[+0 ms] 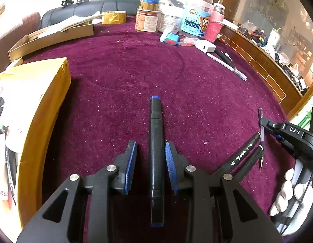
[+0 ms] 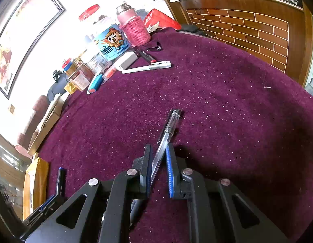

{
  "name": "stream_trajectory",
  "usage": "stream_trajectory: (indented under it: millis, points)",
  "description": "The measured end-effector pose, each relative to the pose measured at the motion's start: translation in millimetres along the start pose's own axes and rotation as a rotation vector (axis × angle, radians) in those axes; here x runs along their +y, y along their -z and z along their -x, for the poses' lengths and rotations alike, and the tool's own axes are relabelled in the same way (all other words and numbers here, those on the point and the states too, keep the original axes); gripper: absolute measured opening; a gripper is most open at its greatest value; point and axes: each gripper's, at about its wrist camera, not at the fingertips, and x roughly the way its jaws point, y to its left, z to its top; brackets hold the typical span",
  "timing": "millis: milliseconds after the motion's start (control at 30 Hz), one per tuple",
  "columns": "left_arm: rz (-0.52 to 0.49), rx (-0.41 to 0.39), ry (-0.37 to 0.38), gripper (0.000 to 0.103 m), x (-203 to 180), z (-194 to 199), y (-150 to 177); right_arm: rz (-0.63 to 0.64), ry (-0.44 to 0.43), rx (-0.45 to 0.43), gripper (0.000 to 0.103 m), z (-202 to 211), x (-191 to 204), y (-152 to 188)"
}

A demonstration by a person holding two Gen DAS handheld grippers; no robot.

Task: Organize rigid objects
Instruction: 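Lift both pens from the table, one in each gripper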

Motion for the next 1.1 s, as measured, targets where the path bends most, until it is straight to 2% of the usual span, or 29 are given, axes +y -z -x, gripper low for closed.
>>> stream_trajectory:
  millis: [367, 533, 633, 700, 767, 933, 1033, 1100]
  points:
    - [0.004, -0.001, 0.005, 0.027, 1, 0, 0, -0.011, -0.009, -0.001, 0.012, 0, -1, 0]
    - [0.044, -0.002, 0.072, 0.027, 11, 1, 1, -0.017, -0.018, -0.002, 0.013, 0, -3, 0]
    - [0.044, 0.004, 0.123, 0.022, 17, 3, 2, -0.024, -0.027, -0.002, 0.013, 0, -4, 0]
    - [0.051, 0.008, 0.142, 0.013, 21, 5, 4, -0.028, -0.033, -0.002, 0.013, 0, -4, 0]
    - [0.073, 0.006, 0.160, 0.013, 26, 8, 8, -0.032, -0.038, -0.002, 0.013, 0, -5, 0]
    - [0.064, -0.002, 0.120, 0.013, 20, 13, 12, -0.031, -0.055, -0.003, 0.018, 0, -6, 0]
    - [0.056, -0.022, 0.147, 0.014, 17, 20, 14, -0.033, -0.067, -0.003, 0.020, 0, -6, 1]
    - [0.038, -0.034, 0.128, 0.017, 15, 24, 14, -0.034, -0.069, -0.003, 0.020, 0, -5, 1]
